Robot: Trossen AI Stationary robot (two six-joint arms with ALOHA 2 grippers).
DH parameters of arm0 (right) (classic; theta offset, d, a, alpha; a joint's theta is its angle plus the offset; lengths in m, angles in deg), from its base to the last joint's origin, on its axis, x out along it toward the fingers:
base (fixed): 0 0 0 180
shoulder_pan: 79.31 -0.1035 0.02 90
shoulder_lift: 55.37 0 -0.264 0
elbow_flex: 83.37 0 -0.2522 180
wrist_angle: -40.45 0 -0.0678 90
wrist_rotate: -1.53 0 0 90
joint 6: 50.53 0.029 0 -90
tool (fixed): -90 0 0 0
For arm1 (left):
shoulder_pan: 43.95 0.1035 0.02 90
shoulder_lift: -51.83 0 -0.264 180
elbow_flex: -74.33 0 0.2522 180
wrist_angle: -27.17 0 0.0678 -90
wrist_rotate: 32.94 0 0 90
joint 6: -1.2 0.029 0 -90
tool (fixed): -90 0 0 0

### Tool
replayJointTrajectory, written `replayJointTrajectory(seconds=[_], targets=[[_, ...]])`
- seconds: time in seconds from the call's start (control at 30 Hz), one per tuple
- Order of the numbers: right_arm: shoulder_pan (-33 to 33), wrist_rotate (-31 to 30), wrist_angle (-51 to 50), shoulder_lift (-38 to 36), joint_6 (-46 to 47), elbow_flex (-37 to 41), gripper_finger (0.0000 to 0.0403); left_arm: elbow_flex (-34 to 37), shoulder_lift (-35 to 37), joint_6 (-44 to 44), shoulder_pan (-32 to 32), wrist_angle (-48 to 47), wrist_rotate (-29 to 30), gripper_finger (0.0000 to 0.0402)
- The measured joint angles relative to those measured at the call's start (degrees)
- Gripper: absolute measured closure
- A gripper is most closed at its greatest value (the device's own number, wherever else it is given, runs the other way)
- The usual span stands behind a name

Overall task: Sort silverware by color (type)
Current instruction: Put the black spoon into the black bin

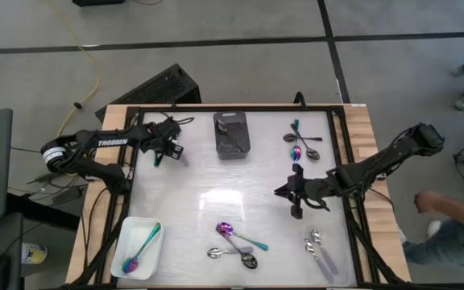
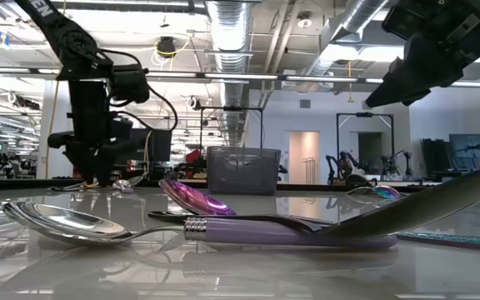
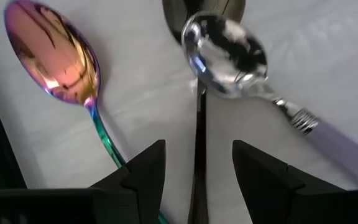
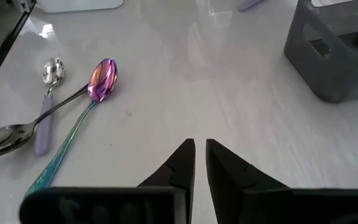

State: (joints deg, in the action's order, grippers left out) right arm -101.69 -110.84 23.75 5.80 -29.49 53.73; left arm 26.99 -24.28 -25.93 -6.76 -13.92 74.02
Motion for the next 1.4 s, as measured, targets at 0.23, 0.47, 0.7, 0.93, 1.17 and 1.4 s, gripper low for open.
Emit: replayJointTrajectory(seconds=[0.23, 0.47, 0.7, 0.93, 1.17, 1.4], targets=[[-0.1, 0.0, 0.0, 0.0, 0.1, 0.0, 0.0337, 3.0, 0.2, -0.3, 0.0, 4.0, -0.7, 0.0230], [-0.1, 0.0, 0.0, 0.0, 0.1, 0.0, 0.0337, 3.4, 0.2, 0.5, 0.0, 3.7, -1.3, 0.0260], [-0.1, 0.0, 0.0, 0.0, 1.4, 0.0, 0.0337, 3.4, 0.1, 0.8, 0.0, 3.9, -2.0, 0.0364], [-0.1, 0.0, 0.0, 0.0, 1.5, 0.0, 0.0337, 3.4, 0.2, -0.8, 0.0, 4.8, -1.8, 0.0387], [-0.1, 0.1, 0.0, 0.0, 1.6, 0.0, 0.0337, 1.1, 2.0, -3.3, 0.0, 0.5, 3.4, 0.0396], [-0.1, 0.1, -0.1, 0.0, 1.5, 0.0, 0.0337, -1.4, 4.5, -3.6, -0.4, -0.9, 4.8, 0.0398]])
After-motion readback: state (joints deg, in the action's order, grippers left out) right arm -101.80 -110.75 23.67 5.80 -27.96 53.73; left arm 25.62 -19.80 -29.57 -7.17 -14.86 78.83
